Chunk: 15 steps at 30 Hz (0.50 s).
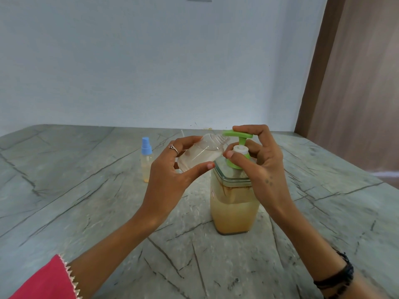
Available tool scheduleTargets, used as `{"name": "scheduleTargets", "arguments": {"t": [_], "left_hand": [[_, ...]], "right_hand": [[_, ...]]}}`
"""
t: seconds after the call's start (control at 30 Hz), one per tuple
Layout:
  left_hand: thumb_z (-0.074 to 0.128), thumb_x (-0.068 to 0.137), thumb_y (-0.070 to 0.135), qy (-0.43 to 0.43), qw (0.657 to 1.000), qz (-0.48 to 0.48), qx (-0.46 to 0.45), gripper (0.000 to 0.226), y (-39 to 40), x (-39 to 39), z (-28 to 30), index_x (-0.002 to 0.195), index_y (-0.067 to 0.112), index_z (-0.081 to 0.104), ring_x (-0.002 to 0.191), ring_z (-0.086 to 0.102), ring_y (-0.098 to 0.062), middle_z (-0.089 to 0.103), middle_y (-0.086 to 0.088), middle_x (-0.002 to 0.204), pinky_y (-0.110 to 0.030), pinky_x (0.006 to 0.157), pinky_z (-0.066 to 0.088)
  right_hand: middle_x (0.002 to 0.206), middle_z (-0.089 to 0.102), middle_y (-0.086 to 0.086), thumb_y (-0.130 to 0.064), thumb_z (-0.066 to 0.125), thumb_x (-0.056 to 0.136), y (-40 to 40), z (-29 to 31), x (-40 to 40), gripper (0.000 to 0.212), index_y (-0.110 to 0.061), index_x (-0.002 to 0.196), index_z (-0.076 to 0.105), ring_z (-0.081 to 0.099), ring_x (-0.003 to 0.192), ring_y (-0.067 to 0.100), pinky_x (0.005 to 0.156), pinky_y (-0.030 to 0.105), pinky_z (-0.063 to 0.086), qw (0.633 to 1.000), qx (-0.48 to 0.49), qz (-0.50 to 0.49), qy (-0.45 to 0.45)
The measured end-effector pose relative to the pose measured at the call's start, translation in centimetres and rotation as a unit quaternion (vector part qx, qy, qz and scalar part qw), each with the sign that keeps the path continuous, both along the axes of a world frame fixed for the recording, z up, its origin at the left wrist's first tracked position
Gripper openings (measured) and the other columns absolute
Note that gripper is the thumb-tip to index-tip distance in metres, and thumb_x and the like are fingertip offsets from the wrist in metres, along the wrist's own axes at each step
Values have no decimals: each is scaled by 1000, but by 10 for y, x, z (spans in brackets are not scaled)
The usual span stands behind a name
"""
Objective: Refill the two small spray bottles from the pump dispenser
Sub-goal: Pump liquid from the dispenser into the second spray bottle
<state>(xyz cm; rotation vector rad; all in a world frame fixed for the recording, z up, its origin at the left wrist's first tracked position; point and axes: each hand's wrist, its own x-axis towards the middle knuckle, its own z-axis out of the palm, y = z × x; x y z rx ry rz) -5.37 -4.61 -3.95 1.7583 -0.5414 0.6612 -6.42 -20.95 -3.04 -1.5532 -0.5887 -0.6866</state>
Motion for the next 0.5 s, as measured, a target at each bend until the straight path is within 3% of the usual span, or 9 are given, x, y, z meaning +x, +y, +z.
{"name": "scheduleTargets", "arguments": {"t": [0.1,0.3,0.5], "left_hand": [[68,62,43,-2,1000,-5,-6,45,0,-1,1,103,43,51,96,53,13,57,24,103,-3,72,44],[67,61,45,-1,1000,-7,-2,46,0,-1,1,104,45,50,97,52,15,55,26,104,-2,72,43],[70,62,42,0,1000,-9,-7,49,0,0,-2,108,37,55,100,54,5,59,18,108,-5,74,45]], "right_hand": [[83,71,5,-10,65,81,0,1,-1,31,-27,104,54,65,78,17,72,24,51,1000,5,4,1],[77,71,13,-9,66,76,1,5,-4,29,-33,92,61,64,72,37,63,39,54,999,35,3,6],[79,74,3,-6,65,72,1,10,-2,18,-20,82,58,68,68,23,62,30,55,998,47,11,39]]}}
